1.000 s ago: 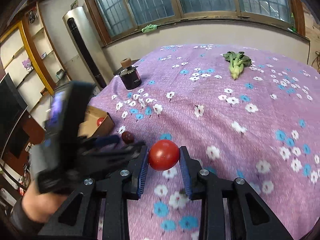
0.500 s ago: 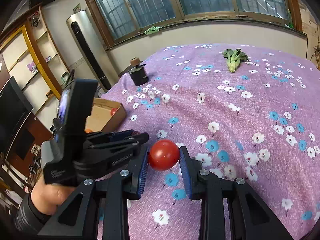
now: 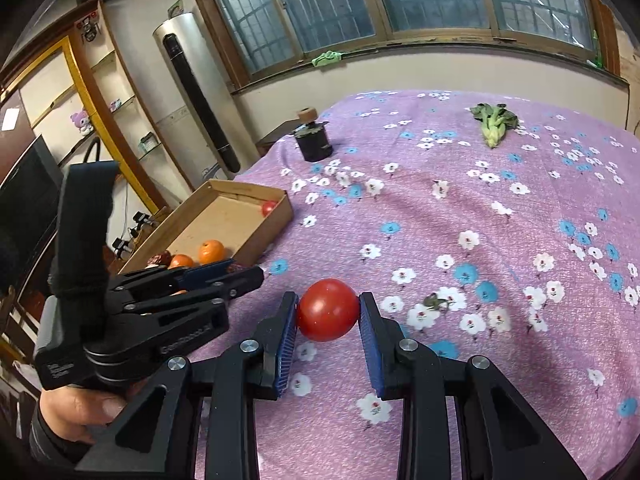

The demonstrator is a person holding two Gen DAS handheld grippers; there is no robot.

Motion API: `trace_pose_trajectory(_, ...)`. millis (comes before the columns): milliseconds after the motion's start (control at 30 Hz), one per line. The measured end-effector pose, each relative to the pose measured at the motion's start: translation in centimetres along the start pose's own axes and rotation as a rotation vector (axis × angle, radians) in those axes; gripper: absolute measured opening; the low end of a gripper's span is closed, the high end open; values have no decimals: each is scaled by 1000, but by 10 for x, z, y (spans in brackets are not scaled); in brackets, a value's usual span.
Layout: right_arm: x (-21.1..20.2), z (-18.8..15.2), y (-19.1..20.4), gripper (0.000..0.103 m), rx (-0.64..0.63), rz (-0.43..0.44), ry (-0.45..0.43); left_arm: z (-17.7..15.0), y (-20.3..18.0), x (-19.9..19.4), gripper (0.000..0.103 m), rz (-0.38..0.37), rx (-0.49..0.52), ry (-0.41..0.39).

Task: Organize fruits
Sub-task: 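Carry the tomato and date over the cardboard tray with both grippers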

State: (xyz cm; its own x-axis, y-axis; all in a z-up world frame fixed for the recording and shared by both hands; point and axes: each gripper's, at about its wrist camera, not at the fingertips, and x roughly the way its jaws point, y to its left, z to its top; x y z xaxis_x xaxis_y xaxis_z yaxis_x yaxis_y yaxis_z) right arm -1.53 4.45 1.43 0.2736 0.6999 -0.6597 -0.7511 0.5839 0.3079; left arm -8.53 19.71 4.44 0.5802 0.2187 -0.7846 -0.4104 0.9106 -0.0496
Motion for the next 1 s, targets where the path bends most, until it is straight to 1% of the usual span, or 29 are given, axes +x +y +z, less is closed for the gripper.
trace_pose_trajectory(533,6,-4,40,31,-65,32,24,-17,39,-29,25,30,-55,-34)
trace_pose_trajectory(1000,19,1,66,31,-111,56,44,-15,70,-43,25,60,-96,-70)
